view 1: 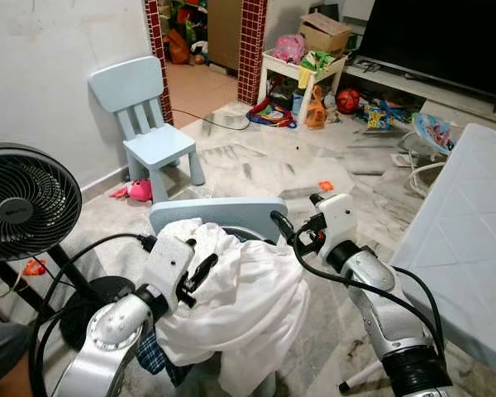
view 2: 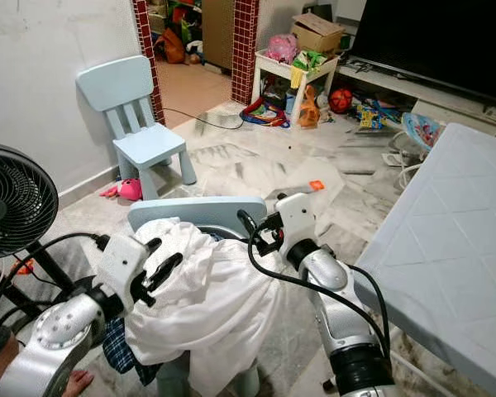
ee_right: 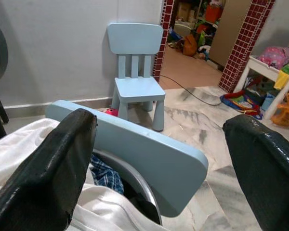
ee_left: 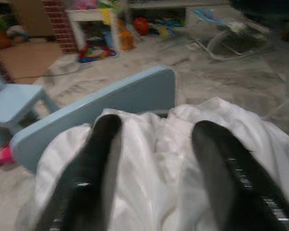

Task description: Hang hanger

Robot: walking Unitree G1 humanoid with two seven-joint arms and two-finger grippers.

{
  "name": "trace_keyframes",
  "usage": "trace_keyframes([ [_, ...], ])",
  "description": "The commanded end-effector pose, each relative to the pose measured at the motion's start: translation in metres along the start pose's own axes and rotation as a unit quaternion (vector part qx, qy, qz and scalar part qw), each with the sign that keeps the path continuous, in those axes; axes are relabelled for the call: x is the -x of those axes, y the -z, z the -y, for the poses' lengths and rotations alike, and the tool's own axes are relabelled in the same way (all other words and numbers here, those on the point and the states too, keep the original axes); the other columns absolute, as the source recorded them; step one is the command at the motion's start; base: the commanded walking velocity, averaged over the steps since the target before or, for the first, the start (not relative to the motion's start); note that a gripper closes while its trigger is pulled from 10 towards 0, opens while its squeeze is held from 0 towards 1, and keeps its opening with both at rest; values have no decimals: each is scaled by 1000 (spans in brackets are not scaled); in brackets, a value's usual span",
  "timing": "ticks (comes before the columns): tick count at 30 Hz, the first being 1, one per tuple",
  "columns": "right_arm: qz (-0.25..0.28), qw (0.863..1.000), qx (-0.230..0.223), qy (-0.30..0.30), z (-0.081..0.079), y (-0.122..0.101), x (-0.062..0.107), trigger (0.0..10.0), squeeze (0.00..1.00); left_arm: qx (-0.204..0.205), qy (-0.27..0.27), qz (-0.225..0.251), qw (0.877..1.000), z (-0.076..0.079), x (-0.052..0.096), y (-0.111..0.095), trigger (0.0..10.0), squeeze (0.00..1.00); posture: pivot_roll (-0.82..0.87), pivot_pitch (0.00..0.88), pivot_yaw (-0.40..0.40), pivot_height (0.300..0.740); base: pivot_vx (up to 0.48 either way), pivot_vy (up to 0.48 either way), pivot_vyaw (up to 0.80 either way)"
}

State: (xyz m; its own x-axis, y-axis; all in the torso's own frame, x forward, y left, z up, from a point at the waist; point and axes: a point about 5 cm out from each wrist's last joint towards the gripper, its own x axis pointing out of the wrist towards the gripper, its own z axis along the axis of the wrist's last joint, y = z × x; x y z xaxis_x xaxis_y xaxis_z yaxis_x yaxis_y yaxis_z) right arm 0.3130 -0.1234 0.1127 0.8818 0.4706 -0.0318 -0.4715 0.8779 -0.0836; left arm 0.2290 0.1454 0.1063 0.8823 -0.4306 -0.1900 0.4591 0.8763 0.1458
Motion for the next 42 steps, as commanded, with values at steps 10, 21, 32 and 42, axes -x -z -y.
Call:
trace_keyframes([
  [10,0,1000,8,-10,-1,-1,-7,10000,0,-4,-87,-2,996,1,22,6,10000,1000,98,0,-100,740,0,0,0],
  [21,-2,1000,10,-11,-1,0,-6,10000,0,-35,12,-75,997,5,4,26,10000,1000,72,0,-83,740,0,0,0],
  [32,-3,1000,12,-4,0,1,-4,10000,0,-65,114,-157,979,13,-23,43,10000,0,49,0,-68,740,0,0,0],
  [42,-3,1000,10,0,-1,0,-5,10000,0,-81,159,-178,968,18,-34,47,10000,0,44,0,-59,740,0,0,0],
])
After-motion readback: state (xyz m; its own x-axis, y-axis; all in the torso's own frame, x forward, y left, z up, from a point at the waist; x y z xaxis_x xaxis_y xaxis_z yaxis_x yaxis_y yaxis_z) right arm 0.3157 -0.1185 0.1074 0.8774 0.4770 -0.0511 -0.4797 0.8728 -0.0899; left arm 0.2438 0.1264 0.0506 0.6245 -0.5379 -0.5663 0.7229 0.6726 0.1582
